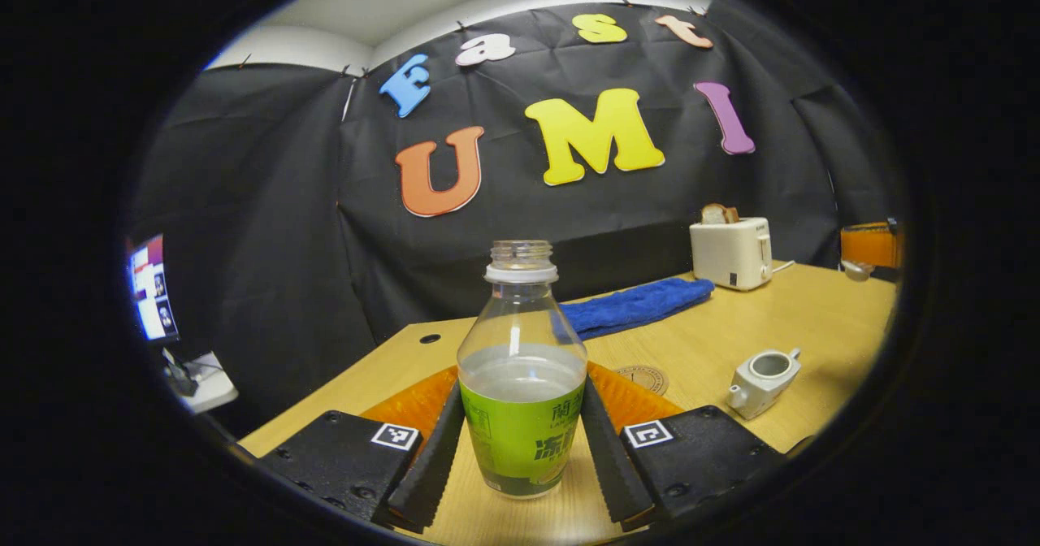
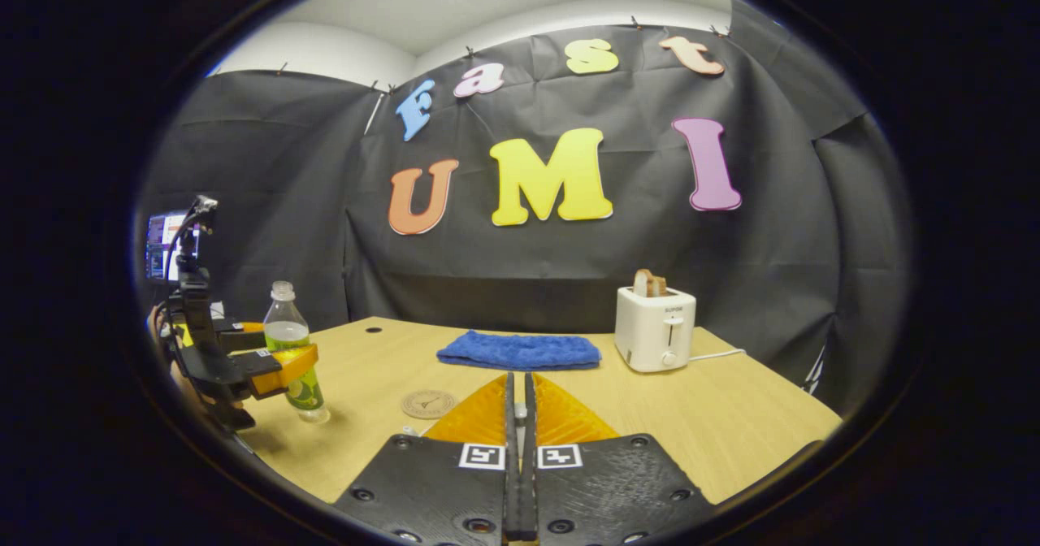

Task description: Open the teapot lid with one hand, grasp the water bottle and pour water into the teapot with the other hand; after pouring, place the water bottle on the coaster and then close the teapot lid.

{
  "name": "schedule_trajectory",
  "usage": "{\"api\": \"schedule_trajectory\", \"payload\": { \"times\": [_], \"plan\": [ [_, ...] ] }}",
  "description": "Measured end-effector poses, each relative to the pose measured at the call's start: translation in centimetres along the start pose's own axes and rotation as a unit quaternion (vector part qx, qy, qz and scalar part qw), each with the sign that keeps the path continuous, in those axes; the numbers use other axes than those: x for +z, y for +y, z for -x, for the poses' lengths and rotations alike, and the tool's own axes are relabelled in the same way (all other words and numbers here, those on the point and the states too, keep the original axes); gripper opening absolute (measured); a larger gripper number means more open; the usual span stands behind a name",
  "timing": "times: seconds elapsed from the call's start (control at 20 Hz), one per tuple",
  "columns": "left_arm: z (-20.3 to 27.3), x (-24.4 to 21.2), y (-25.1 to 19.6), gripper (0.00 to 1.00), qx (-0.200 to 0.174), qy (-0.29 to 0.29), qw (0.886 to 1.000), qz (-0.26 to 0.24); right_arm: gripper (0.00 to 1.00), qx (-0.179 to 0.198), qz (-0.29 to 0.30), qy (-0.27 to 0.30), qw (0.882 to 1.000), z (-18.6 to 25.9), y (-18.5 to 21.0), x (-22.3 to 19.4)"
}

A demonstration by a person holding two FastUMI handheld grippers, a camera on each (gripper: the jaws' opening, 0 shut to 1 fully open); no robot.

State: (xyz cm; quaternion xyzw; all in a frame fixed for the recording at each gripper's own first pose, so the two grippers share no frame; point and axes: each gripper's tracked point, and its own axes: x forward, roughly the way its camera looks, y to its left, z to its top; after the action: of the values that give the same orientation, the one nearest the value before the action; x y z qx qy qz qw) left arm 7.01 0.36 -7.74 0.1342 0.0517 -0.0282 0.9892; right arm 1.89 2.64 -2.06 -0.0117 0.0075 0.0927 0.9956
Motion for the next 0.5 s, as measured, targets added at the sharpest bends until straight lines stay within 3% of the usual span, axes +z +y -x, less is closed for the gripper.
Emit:
{"api": "schedule_trajectory", "payload": {
  "times": [0.25, 0.4, 0.5],
  "plan": [
    [-0.3, 0.0, -2.3, 0.76, -0.009, 0.025, 0.991, -0.135, 0.00, -0.005, 0.002, 0.005, 1.000, 0.6, -1.4, 0.5],
    [-0.6, 0.1, -4.2, 0.76, -0.020, 0.028, 0.973, -0.227, 0.00, -0.015, 0.000, -0.003, 1.000, 1.2, -2.8, 1.5],
    [-0.5, 0.4, -5.7, 0.76, -0.031, 0.026, 0.956, -0.290, 0.00, -0.023, -0.001, -0.007, 1.000, 1.4, -3.7, 1.9]
  ]
}}
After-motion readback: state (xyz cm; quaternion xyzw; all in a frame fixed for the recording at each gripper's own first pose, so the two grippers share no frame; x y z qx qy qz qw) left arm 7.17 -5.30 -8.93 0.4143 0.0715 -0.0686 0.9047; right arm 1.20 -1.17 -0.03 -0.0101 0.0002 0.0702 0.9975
